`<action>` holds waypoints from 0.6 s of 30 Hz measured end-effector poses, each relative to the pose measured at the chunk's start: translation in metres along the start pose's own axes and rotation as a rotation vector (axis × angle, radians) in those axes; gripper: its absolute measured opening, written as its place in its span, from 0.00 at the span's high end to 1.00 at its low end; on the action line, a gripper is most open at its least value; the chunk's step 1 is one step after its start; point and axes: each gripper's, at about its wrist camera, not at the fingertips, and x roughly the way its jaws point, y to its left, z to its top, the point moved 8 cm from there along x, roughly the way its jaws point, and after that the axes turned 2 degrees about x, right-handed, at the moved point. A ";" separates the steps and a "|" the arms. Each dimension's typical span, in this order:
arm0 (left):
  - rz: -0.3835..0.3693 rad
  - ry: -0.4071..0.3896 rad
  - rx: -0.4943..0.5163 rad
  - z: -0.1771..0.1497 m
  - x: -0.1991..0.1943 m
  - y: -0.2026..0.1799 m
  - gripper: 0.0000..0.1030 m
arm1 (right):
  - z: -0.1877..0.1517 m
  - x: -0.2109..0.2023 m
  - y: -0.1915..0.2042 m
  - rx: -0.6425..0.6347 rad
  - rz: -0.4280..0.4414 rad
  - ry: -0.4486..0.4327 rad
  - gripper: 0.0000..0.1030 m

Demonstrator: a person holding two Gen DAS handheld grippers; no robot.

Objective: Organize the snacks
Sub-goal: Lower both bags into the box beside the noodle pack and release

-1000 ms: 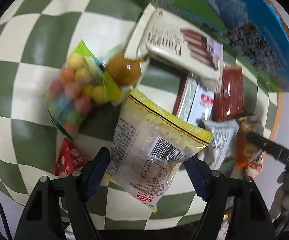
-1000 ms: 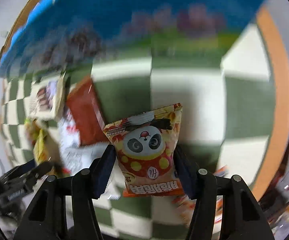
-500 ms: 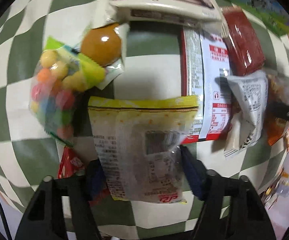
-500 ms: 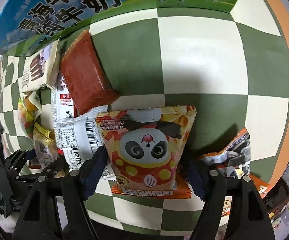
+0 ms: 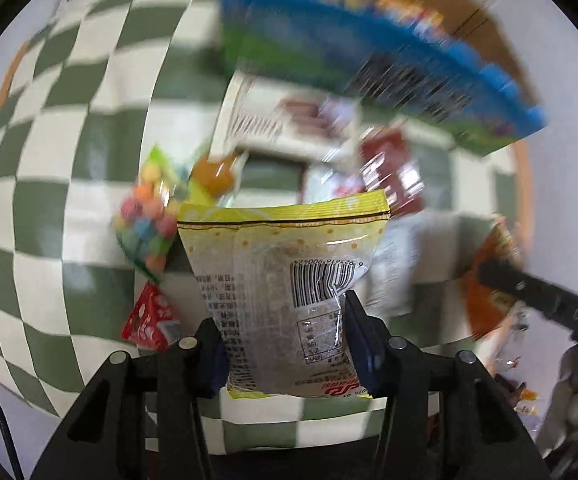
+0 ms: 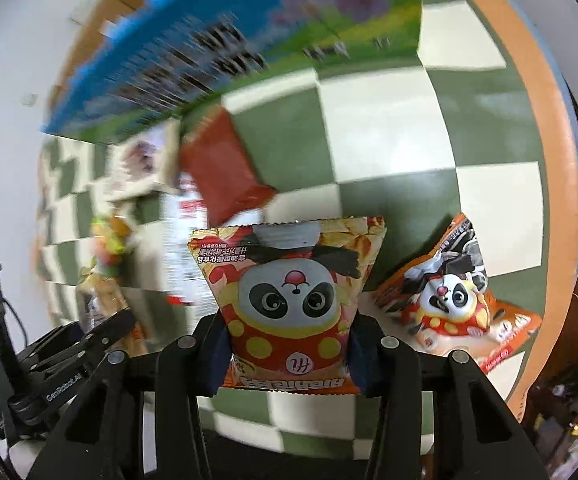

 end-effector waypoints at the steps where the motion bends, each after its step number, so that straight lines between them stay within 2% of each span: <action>1: -0.011 -0.023 0.008 0.007 -0.011 -0.003 0.55 | 0.002 -0.013 0.007 -0.012 0.021 -0.019 0.52; 6: -0.061 -0.125 0.065 0.070 -0.056 -0.025 0.55 | 0.038 -0.075 0.040 -0.058 0.101 -0.109 0.52; 9: -0.046 -0.185 0.106 0.117 -0.069 -0.046 0.55 | 0.067 -0.114 0.060 -0.102 0.129 -0.175 0.52; 12: -0.023 -0.211 0.123 0.161 -0.074 -0.056 0.55 | 0.103 -0.139 0.079 -0.140 0.114 -0.242 0.52; 15: -0.006 -0.195 0.116 0.201 -0.067 -0.048 0.55 | 0.136 -0.140 0.090 -0.161 0.072 -0.269 0.52; 18: 0.013 -0.159 0.105 0.224 -0.048 -0.035 0.55 | 0.169 -0.121 0.101 -0.178 0.027 -0.265 0.52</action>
